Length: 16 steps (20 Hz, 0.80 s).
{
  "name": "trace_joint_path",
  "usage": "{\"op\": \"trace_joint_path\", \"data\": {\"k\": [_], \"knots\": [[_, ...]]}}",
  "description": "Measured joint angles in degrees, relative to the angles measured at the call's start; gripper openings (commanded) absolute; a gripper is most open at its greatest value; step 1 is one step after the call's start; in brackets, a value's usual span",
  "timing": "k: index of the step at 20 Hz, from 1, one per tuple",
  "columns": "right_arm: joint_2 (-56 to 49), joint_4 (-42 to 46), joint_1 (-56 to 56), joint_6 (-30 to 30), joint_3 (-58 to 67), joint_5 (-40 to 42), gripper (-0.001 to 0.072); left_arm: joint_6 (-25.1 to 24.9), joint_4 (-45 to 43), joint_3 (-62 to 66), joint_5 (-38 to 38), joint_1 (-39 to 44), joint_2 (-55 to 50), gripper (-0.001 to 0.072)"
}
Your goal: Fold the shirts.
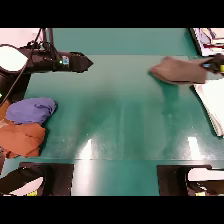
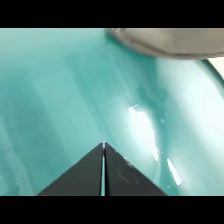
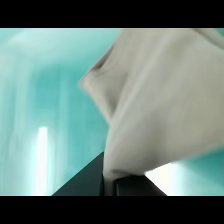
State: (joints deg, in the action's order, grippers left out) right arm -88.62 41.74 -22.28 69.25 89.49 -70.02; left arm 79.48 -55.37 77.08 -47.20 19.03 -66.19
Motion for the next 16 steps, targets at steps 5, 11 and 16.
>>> {"op": "trace_joint_path", "data": {"k": [5, 11, 16], "knots": [[0.9, -0.1, -10.2, 0.1, 0.7, 3.5, 0.0014, 0.1, 0.0, 0.0, 1.6, 1.6, 0.0, 0.0025], [1.0, 0.0, -13.1, 0.3, 10.2, 4.7, 0.0014, 0.1, 0.0, 0.0, 2.2, 1.9, 0.0, 0.0026], [1.2, 1.0, -15.1, 0.5, 19.5, -2.2, 0.0014, 0.1, -0.1, 0.0, 2.2, 1.9, 0.0, 0.0025]]}}
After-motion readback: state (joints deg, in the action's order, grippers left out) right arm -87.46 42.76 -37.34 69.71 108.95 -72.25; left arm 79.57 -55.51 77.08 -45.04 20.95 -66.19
